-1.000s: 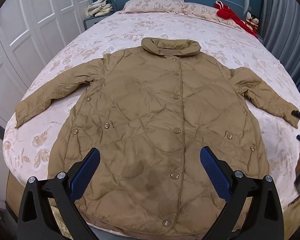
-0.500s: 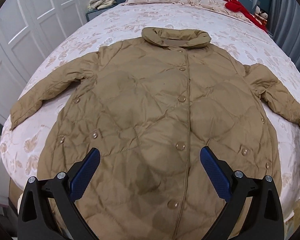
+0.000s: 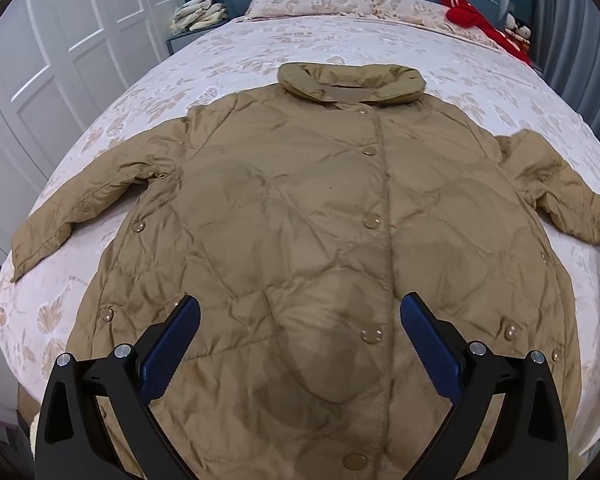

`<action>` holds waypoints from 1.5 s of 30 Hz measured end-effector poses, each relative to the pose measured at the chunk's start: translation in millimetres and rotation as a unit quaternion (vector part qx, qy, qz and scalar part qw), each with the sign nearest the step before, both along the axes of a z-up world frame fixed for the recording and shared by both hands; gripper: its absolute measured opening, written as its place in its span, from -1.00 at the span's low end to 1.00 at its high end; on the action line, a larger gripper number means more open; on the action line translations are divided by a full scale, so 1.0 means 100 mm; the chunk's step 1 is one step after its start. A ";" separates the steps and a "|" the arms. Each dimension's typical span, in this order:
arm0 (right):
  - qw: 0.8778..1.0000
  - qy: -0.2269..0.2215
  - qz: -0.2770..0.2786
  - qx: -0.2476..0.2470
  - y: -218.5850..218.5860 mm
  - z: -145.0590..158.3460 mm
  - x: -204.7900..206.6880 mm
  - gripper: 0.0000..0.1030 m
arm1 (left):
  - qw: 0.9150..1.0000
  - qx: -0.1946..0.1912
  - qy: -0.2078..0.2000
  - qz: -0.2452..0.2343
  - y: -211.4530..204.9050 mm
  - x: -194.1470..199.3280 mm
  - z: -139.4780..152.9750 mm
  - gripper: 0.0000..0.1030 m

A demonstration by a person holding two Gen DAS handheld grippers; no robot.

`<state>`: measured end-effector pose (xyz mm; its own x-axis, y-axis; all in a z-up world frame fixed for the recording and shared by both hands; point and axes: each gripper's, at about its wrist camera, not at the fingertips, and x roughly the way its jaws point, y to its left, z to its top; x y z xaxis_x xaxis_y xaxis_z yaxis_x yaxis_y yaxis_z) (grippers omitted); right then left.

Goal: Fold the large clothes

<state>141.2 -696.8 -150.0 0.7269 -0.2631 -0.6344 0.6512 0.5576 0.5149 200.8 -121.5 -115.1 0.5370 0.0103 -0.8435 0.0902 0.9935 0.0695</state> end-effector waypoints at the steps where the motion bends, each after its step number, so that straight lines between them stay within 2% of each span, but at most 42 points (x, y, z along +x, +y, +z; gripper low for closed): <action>1: 1.000 -0.020 0.020 -0.013 0.13 0.19 0.05 -0.86 | 1.000 -0.003 0.001 0.006 0.04 0.02 0.00 0.90; 4: 0.993 -0.068 0.085 -0.042 0.57 0.71 0.21 -0.86 | 1.000 -0.019 0.000 0.022 0.19 0.07 0.04 0.90; 6: 0.979 -0.102 0.159 -0.069 1.09 1.12 0.36 -0.86 | 0.999 -0.034 -0.004 0.037 0.33 0.10 0.09 0.90; 8: 0.960 -0.117 0.235 -0.101 1.69 1.43 0.54 -0.86 | 0.997 -0.051 -0.007 0.054 0.48 0.14 0.15 0.90; 10: 0.933 -0.121 0.314 -0.126 2.40 1.60 0.73 -0.86 | 0.996 -0.063 -0.011 0.069 0.64 0.16 0.22 0.90; 11: 0.925 -0.120 0.337 -0.130 2.63 1.61 0.78 -0.86 | 0.995 -0.066 -0.014 0.076 0.70 0.16 0.25 0.90; 14: 0.893 -0.103 0.414 -0.142 3.48 1.50 0.97 -0.86 | 0.992 -0.072 -0.029 0.100 0.97 0.16 0.36 0.90; 16: 0.877 -0.084 0.459 -0.116 3.98 1.29 1.13 -0.86 | 0.990 -0.073 -0.036 0.112 1.17 0.17 0.41 0.90; 19: 0.856 -0.047 0.501 -0.117 4.58 0.98 1.24 -0.86 | 0.989 -0.075 -0.037 0.123 1.40 0.21 0.43 0.90; 23: 0.831 -0.001 0.549 -0.094 5.16 0.58 1.32 -0.81 | 0.984 -0.106 -0.033 0.140 1.71 0.28 0.41 0.90; 24: 0.826 0.013 0.557 -0.086 5.28 0.46 1.36 -0.58 | 0.983 -0.115 -0.032 0.143 1.76 0.29 0.40 0.90; 25: 0.823 0.025 0.561 -0.082 5.38 0.37 1.36 -0.26 | 0.981 -0.124 -0.031 0.146 1.81 0.31 0.39 0.90; 27: 0.826 0.024 0.557 -0.085 5.48 0.32 1.33 0.01 | 0.979 -0.137 -0.024 0.150 1.88 0.36 0.35 0.90; 29: 0.829 0.003 0.554 -0.076 5.46 0.39 1.23 0.25 | 0.977 -0.150 -0.014 0.150 1.93 0.41 0.29 0.90; 33: 0.849 -0.028 0.524 -0.060 5.21 0.55 0.95 0.35 | 0.968 -0.194 0.012 0.158 2.01 0.52 0.14 0.90; 34: 0.862 -0.030 0.503 -0.052 5.05 0.57 0.84 0.38 | 0.965 -0.204 0.017 0.161 2.01 0.54 0.11 0.90; 37: 0.887 -0.022 0.460 -0.028 4.65 0.53 0.68 0.38 | 0.955 -0.246 0.031 0.164 1.96 0.66 0.03 0.90; 38: 0.900 -0.012 0.435 -0.025 4.43 0.48 0.58 0.38 | 0.952 -0.258 0.036 0.160 1.90 0.71 0.01 0.90; 40: 0.914 0.005 0.406 -0.024 4.15 0.41 0.47 0.38 | 0.952 -0.262 0.041 0.156 1.79 0.80 -0.03 0.90; 42: 0.922 0.016 0.386 -0.019 3.96 0.35 0.45 0.38 | 0.952 -0.263 0.052 0.149 1.69 0.92 -0.09 0.90; 45: 0.935 0.028 0.352 -0.010 3.64 0.25 0.42 0.38 | 0.946 -0.276 0.073 0.152 1.56 1.07 -0.21 0.90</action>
